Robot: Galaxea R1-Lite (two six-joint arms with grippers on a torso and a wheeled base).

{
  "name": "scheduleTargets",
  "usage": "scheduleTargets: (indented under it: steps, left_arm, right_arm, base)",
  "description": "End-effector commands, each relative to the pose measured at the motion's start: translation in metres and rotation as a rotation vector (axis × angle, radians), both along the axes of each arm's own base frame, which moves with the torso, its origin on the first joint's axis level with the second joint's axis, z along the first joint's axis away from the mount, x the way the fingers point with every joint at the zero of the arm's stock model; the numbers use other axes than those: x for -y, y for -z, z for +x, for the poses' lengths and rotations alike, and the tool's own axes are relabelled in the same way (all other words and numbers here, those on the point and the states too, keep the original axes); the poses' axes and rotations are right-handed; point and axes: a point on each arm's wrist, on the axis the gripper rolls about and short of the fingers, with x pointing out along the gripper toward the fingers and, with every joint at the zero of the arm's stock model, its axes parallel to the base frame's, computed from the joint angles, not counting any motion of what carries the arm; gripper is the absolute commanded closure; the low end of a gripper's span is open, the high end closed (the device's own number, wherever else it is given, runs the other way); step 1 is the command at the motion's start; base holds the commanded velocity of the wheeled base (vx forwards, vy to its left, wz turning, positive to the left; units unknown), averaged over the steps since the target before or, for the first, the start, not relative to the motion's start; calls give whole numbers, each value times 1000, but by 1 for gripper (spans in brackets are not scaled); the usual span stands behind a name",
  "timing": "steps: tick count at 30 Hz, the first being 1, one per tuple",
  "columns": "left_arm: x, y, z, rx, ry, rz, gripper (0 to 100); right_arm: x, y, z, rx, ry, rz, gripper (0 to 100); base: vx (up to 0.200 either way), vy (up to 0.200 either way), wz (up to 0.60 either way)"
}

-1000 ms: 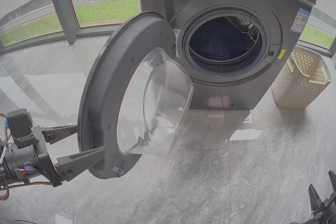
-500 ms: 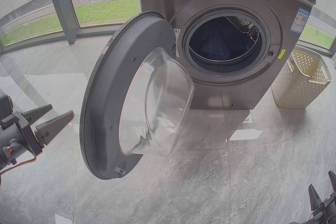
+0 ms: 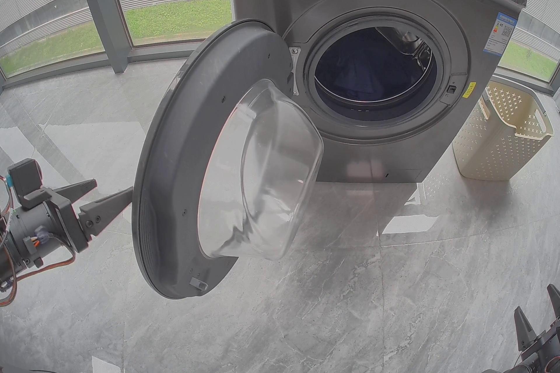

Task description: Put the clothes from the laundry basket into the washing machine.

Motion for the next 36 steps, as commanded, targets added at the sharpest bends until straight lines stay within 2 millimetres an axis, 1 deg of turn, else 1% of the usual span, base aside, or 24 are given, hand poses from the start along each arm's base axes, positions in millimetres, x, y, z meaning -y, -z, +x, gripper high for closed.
scheduleTargets:
  steps: [1,6,7,8,11,14,15,17,18,19,20,25,36]
  left_arm:
    - [19,6,11,-41,92,15,0]
    - [40,4,22,-41,164,20,0]
    - [41,4,23,-38,167,19,0]
    - [48,1,30,-27,187,6,0]
    - [56,1,40,-21,199,1,0]
    - [69,2,51,-7,227,-1,0]
    - [73,2,54,-2,224,-1,0]
    - [75,3,55,-1,224,0,0]
    - [87,5,63,1,220,2,0]
    - [88,5,64,3,220,2,0]
    - [95,6,71,12,217,0,0]
    - [118,2,90,63,185,-16,0]
    - [165,7,118,101,164,-27,0]
  right_arm:
    - [0,3,0,-6,1,0,0]
    - [0,3,0,-6,0,0,0]
    - [0,3,0,-6,1,0,0]
    - [0,3,0,-6,1,0,0]
    - [0,3,0,-6,1,0,0]
    - [0,3,0,-6,1,-2,0]
    - [0,3,0,-6,0,0,0]
    - [0,3,0,-6,0,0,0]
    - [0,3,0,-6,1,0,0]
    - [0,3,0,-6,1,0,0]
    - [0,3,0,-6,1,-2,0]
    - [0,3,0,-6,0,-2,0]
    - [0,3,1,-8,1,-2,0]
  base:
    - [0,0,0]
    - [0,0,0]
    - [0,0,0]
    - [0,0,0]
    - [0,0,0]
    - [0,0,0]
    - [0,0,0]
    - [0,0,0]
    - [0,0,0]
    - [0,0,0]
    - [0,0,0]
    - [0,0,0]
    - [0,0,0]
